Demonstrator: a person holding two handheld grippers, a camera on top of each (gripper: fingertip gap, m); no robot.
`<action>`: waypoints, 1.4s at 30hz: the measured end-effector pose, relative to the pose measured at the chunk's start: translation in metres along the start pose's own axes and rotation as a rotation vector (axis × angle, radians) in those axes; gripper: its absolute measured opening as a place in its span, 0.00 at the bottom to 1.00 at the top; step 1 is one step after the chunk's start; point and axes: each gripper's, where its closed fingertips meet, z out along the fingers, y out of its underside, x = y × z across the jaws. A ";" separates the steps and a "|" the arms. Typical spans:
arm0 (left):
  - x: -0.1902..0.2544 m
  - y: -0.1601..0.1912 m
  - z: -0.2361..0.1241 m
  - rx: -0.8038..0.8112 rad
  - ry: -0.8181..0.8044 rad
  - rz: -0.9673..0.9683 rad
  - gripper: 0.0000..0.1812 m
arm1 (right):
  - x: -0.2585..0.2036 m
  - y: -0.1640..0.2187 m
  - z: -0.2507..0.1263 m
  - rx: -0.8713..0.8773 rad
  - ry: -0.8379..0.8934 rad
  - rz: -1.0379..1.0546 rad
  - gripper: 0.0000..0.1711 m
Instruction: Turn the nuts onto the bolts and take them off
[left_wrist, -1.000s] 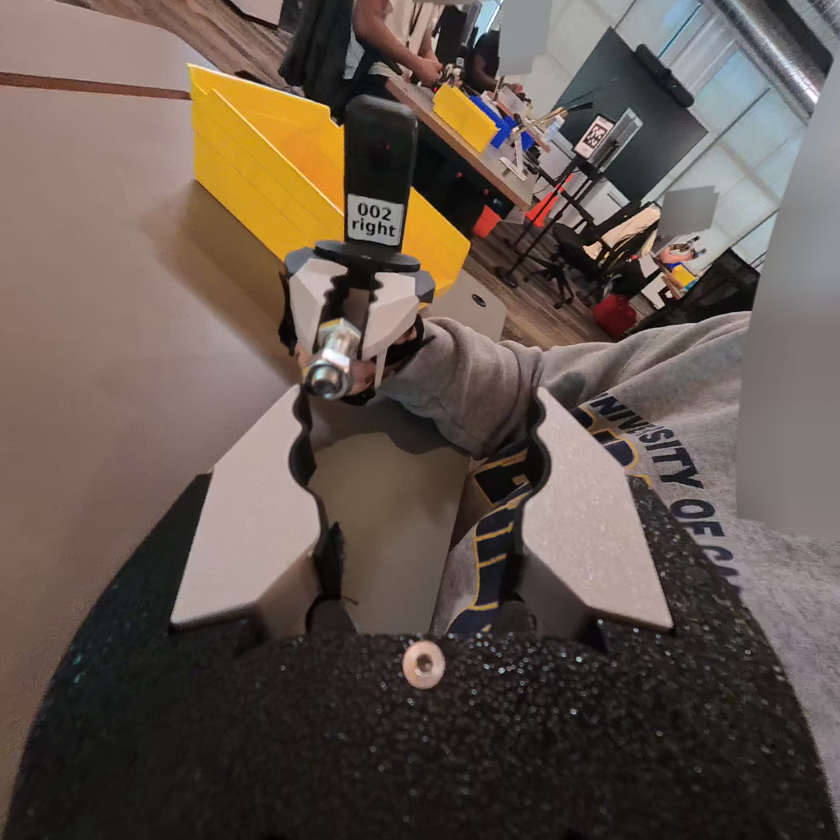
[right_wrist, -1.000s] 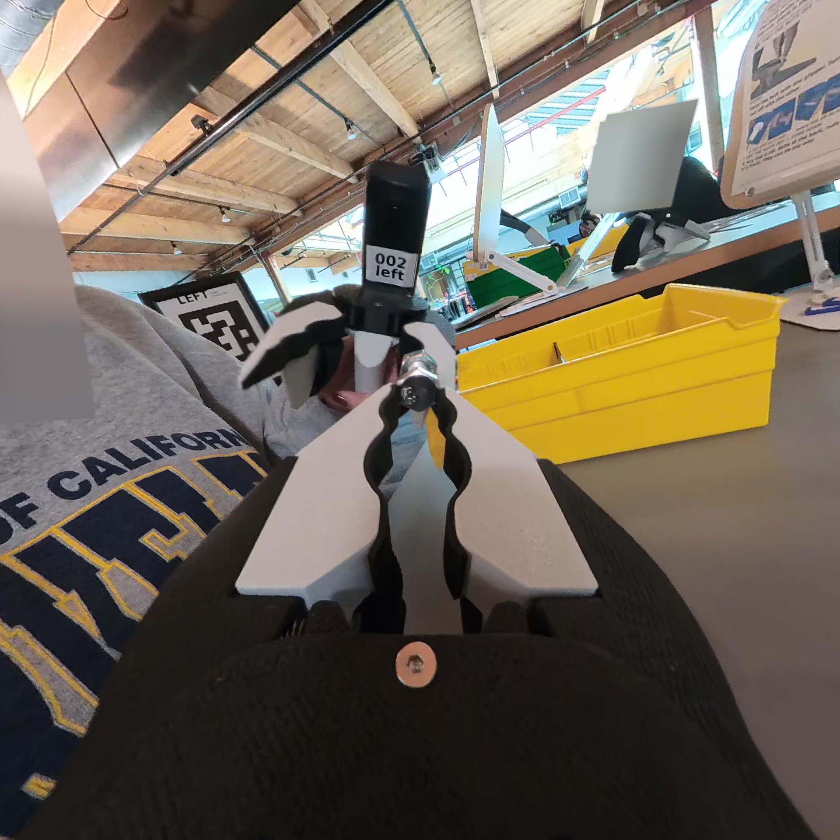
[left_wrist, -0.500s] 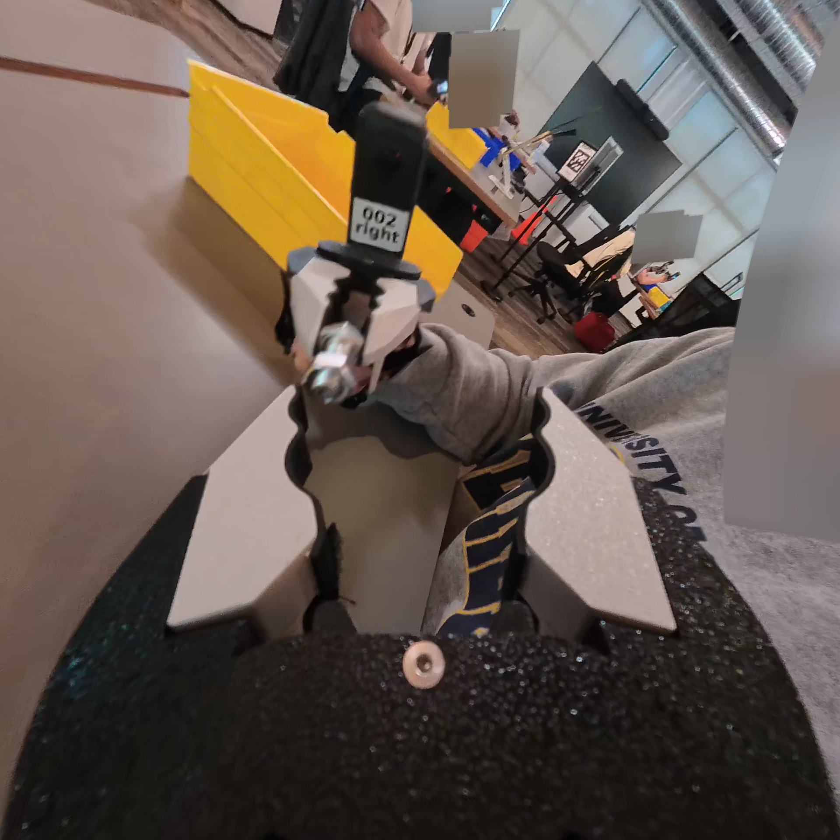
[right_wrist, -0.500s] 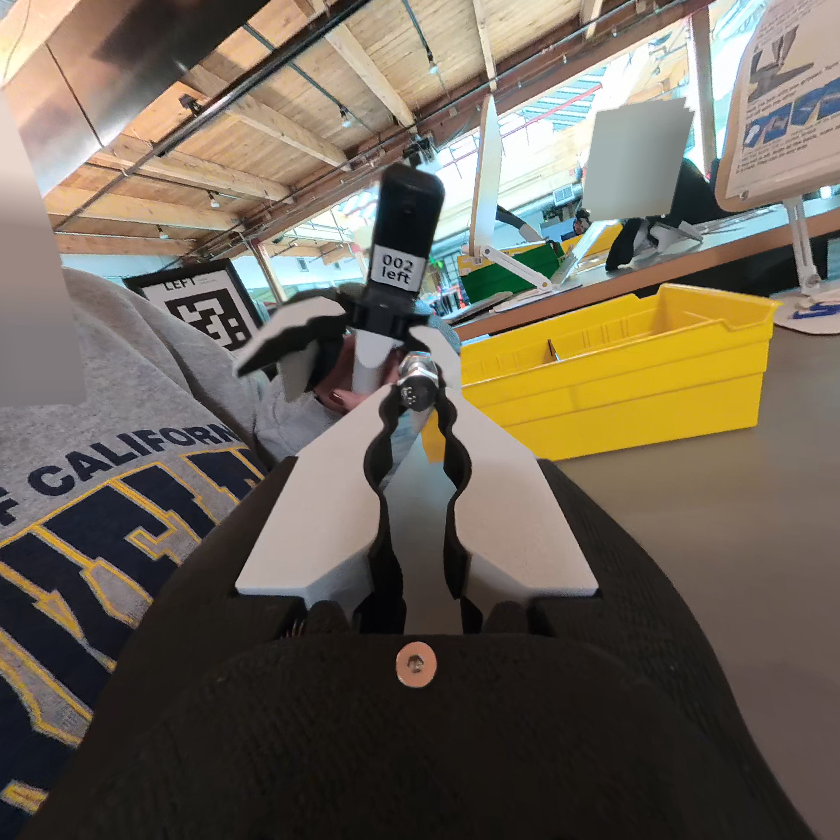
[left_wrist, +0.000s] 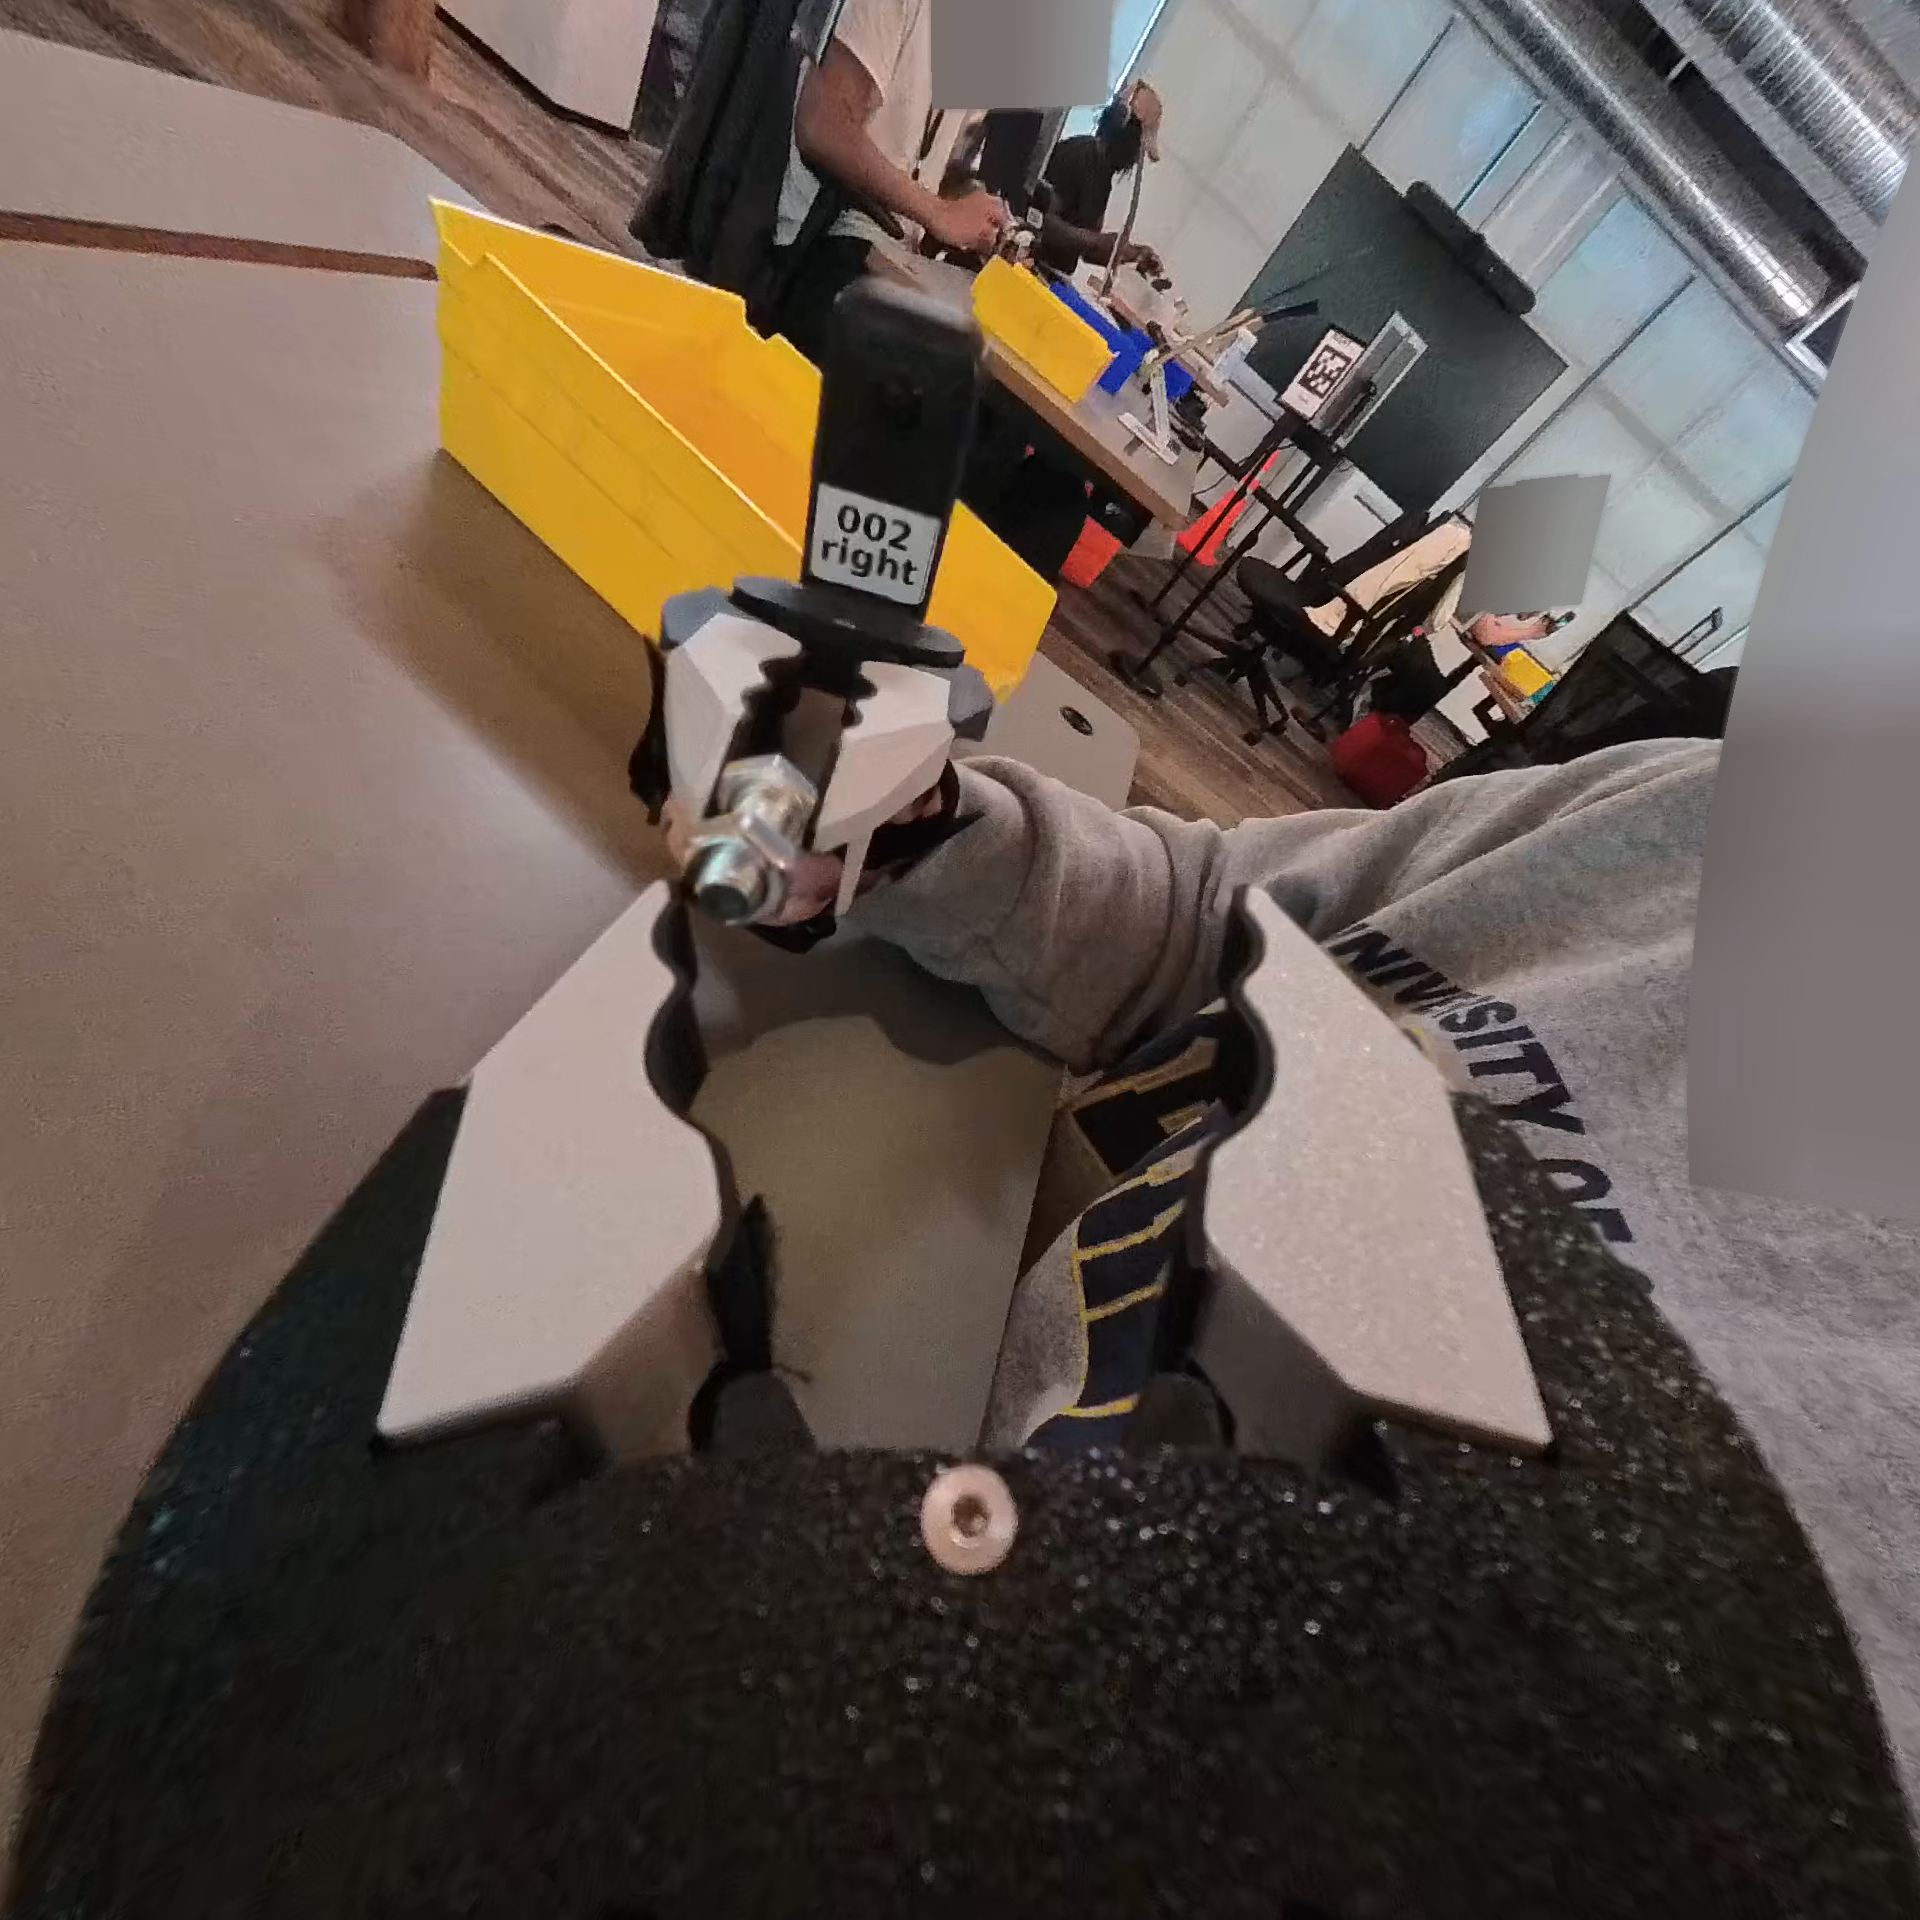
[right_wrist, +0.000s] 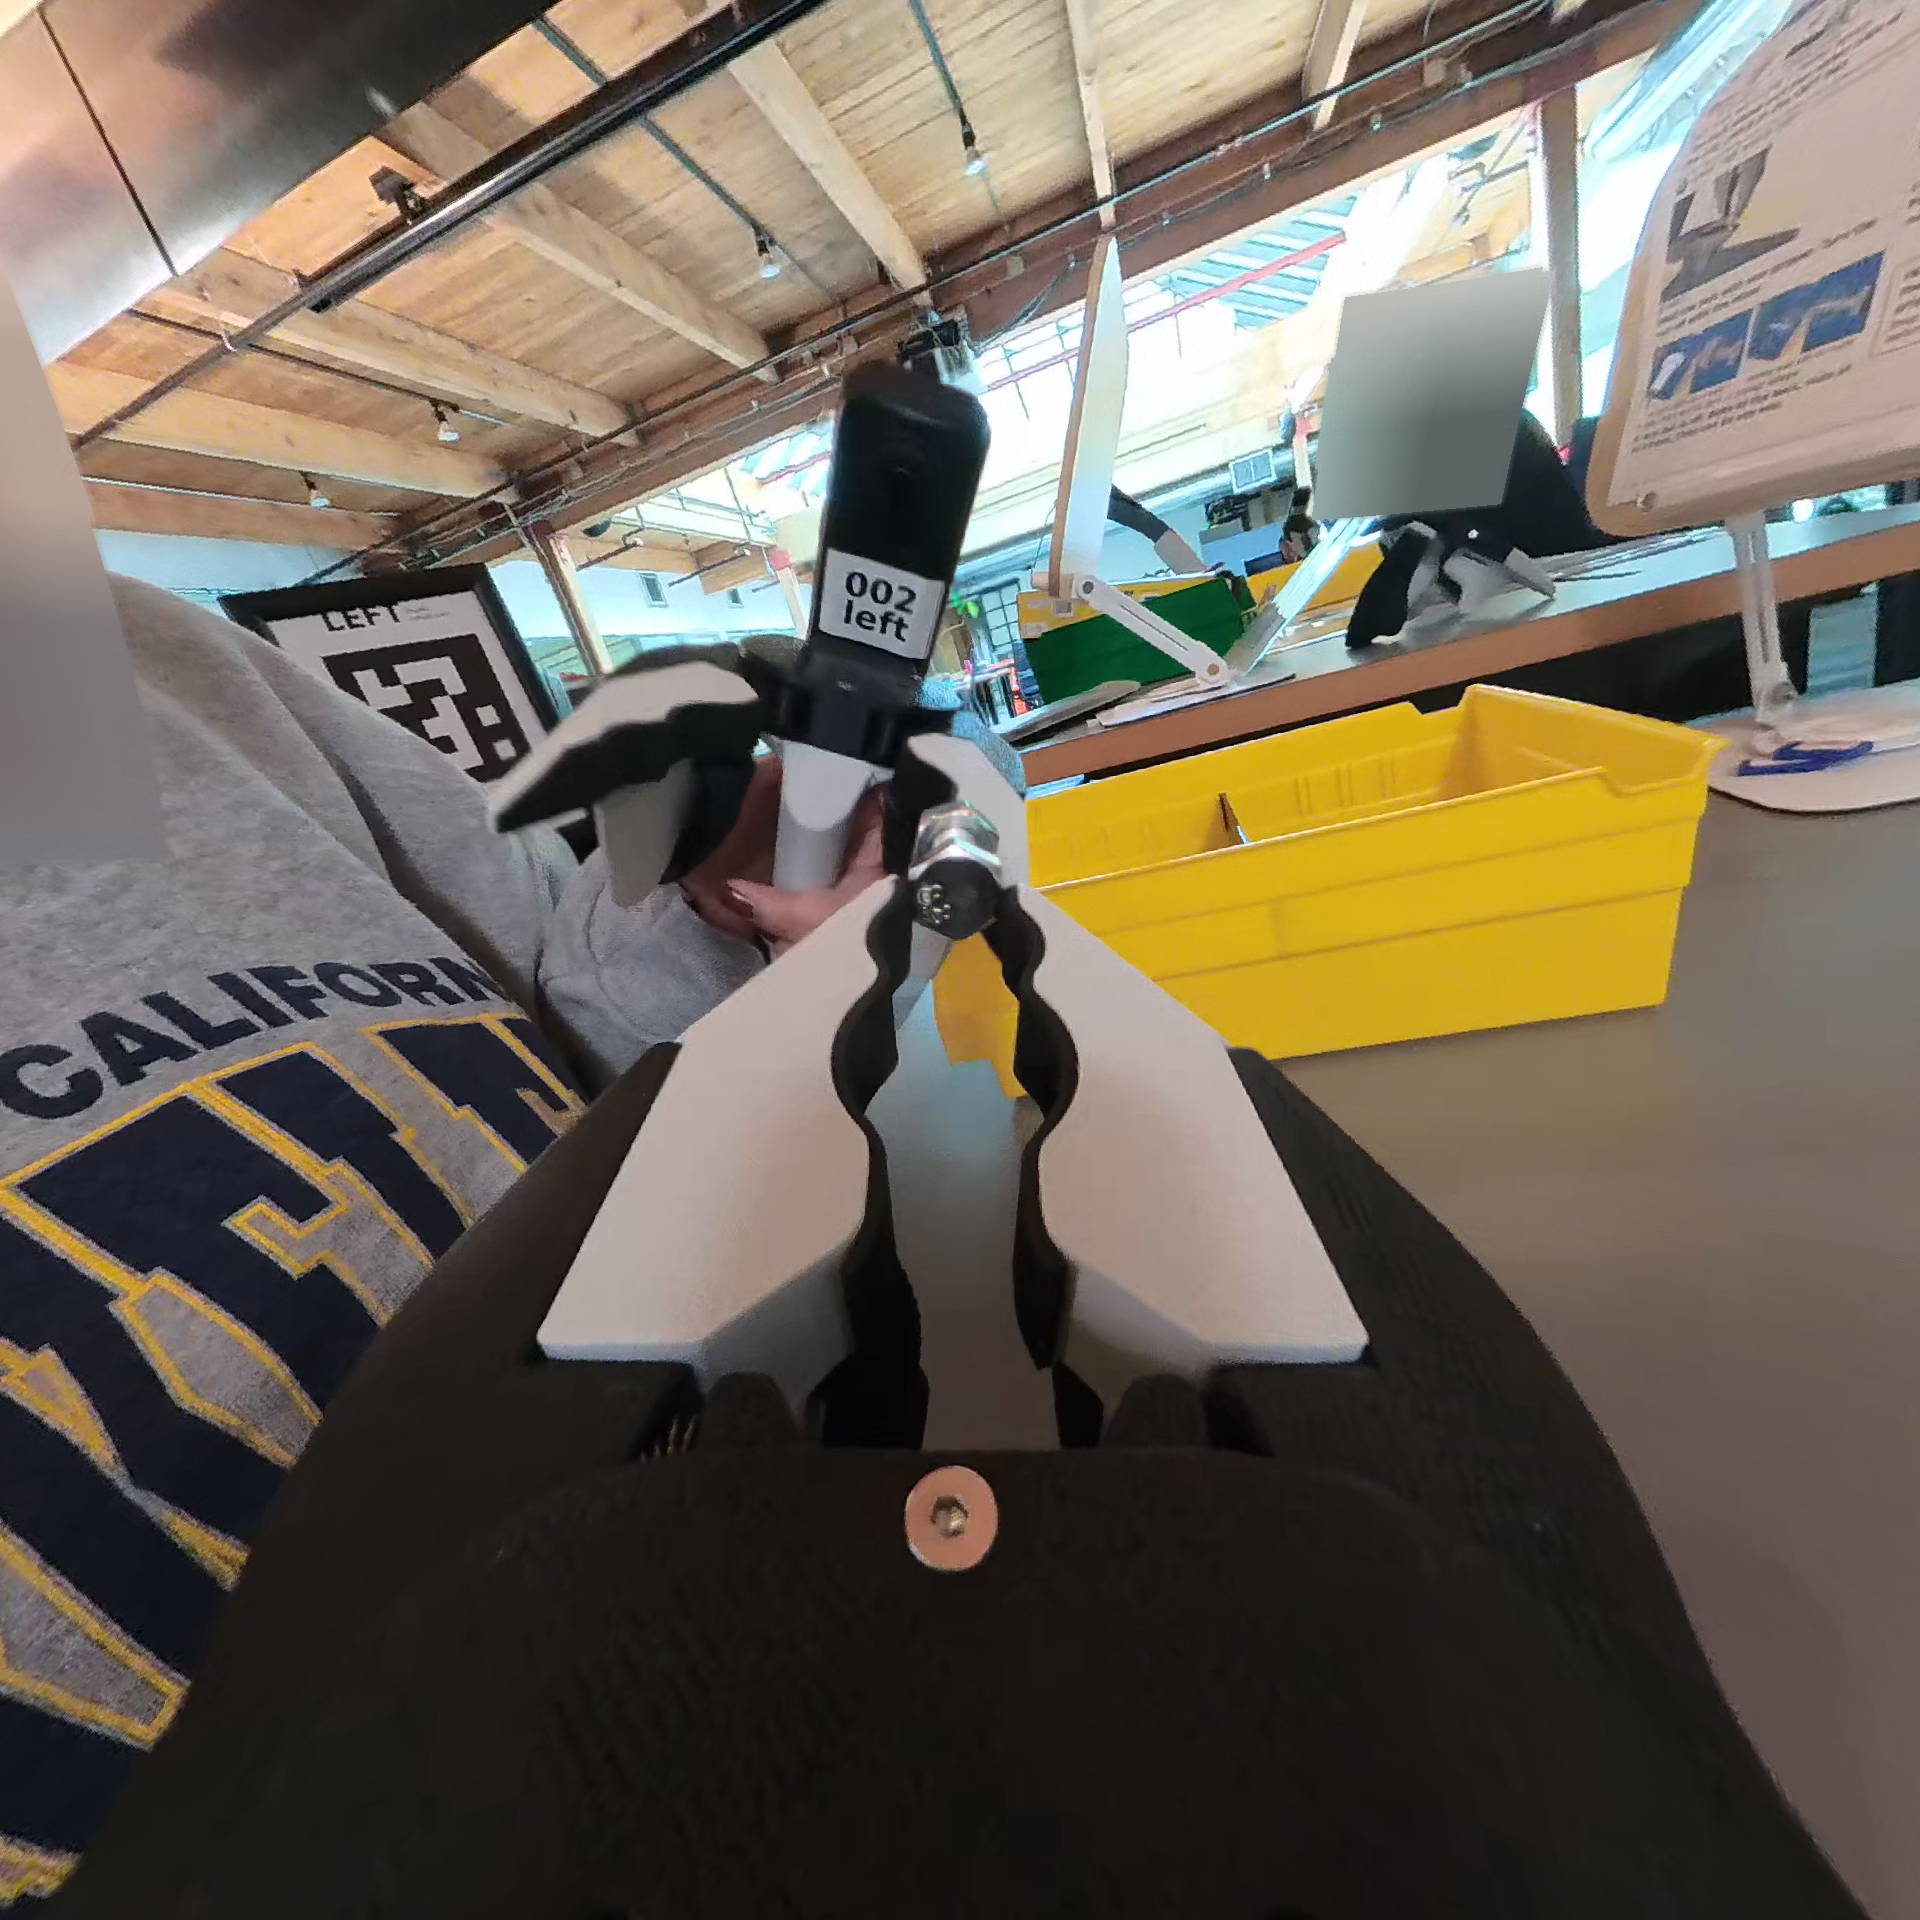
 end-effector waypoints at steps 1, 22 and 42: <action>-0.001 -0.003 -0.001 0.013 -0.009 0.014 0.55 | 0.000 0.002 0.001 -0.004 -0.005 0.009 0.09; -0.003 -0.009 -0.007 0.051 -0.014 0.024 0.54 | -0.009 0.005 0.001 -0.021 -0.066 -0.003 0.09; -0.001 -0.001 0.001 0.034 0.025 0.009 0.51 | 0.000 0.001 -0.001 0.019 -0.012 -0.004 0.09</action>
